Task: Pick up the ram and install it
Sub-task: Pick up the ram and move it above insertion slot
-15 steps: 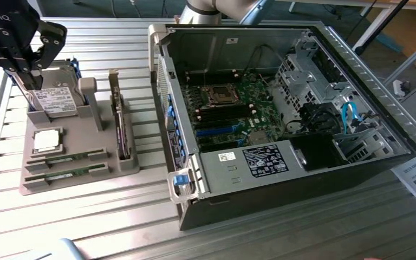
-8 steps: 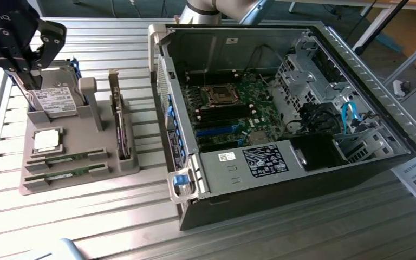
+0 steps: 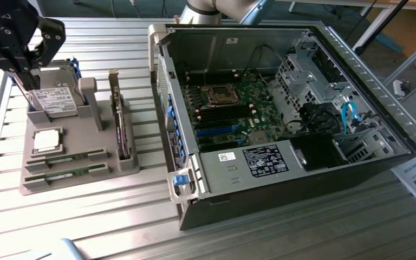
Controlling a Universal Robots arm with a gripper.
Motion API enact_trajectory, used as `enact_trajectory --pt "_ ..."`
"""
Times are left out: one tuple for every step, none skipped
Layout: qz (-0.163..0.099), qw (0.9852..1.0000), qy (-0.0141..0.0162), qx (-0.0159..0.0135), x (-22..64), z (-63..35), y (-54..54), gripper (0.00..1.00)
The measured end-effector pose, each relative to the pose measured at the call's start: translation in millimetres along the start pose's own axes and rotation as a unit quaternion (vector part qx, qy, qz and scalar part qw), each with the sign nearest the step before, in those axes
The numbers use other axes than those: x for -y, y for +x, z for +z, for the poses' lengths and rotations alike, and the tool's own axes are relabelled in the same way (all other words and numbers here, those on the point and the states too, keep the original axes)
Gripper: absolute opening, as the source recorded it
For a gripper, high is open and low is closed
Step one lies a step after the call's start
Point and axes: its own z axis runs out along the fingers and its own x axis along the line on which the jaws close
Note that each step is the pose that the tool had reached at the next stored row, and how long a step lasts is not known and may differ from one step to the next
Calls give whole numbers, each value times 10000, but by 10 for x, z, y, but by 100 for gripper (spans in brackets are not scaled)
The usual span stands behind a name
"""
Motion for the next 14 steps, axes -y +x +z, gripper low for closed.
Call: enact_trajectory --pt "-83 10000 -1 -6 0 0 0 10" --pt "-174 9998 -2 -13 0 0 0 10" --pt "-254 9997 -2 -19 0 0 0 10" --pt "-309 9995 -3 -23 0 0 0 10" --pt "-389 9992 -4 -29 0 0 0 10" --pt "-453 9990 -4 -33 0 0 0 10" --pt "-540 9985 -4 -38 0 0 0 10" --pt "-643 9979 -5 -43 0 0 0 10" --pt "-761 9971 -5 -49 0 0 0 10" --pt "-924 9957 -6 -57 0 0 0 10" --pt "-1019 9948 -7 -62 0 0 0 10" --pt "-1145 9934 -8 -69 0 0 0 10" --pt "-1244 9922 -9 -75 0 0 0 10" --pt "-1310 9913 -9 -79 0 0 0 10"
